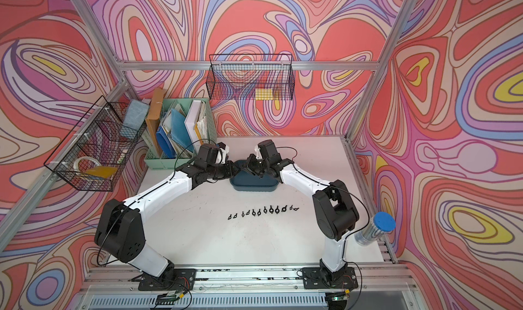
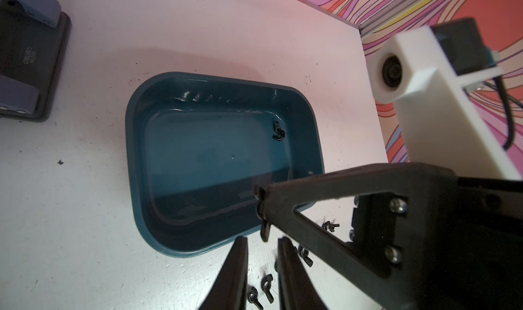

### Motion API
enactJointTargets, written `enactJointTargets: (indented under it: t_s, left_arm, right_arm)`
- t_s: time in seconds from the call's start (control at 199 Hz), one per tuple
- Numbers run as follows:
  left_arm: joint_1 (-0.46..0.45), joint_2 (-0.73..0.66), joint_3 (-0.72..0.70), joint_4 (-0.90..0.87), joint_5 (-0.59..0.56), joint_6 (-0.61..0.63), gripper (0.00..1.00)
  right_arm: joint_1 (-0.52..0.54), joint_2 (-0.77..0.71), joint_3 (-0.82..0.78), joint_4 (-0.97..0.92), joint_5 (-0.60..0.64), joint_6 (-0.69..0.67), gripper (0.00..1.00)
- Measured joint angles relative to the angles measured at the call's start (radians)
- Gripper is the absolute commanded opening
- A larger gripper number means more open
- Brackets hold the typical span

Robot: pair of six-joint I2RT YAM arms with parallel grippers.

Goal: Take out the wing nut from the storage box
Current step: Pick up the wing nut from the storage box.

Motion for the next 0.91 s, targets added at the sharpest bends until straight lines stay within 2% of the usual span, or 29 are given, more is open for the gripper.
enactJointTargets:
  t_s: [0.135, 0.201, 0.346, 0.411, 0.516, 0.627, 0.697, 0.907]
  left_arm:
    - [0.0, 0.004, 0.0, 0.0, -0.006, 0.0, 0.23]
    - [0.0, 0.007, 0.0, 0.0, -0.006, 0.0, 0.17]
    - [0.0, 0.011, 0.002, 0.0, -0.006, 0.0, 0.12]
    - [-0.001, 0.011, 0.006, 0.0, -0.006, 0.0, 0.12]
    - [-0.001, 0.011, 0.009, -0.001, -0.006, 0.0, 0.19]
    - [-0.001, 0.011, 0.009, -0.003, -0.006, 0.001, 0.11]
    - [-0.001, 0.011, 0.01, -0.002, -0.006, 0.002, 0.0]
    - [-0.002, 0.011, 0.015, -0.005, -0.006, 0.008, 0.0]
  right_arm:
    - [0.0, 0.0, 0.002, 0.0, 0.0, 0.0, 0.0]
    - [0.0, 0.0, 0.002, 0.0, -0.002, 0.0, 0.0]
    - [0.003, 0.0, 0.003, 0.0, -0.004, 0.0, 0.0]
    - [0.003, 0.0, 0.003, 0.001, -0.004, -0.001, 0.0]
    - [0.002, 0.0, 0.003, 0.004, -0.004, -0.001, 0.0]
    - [0.002, 0.0, 0.005, 0.004, -0.004, -0.001, 0.0]
    - [0.003, 0.0, 0.005, 0.004, -0.004, -0.001, 0.0]
    - [0.003, 0.0, 0.005, 0.004, 0.0, -0.001, 0.0]
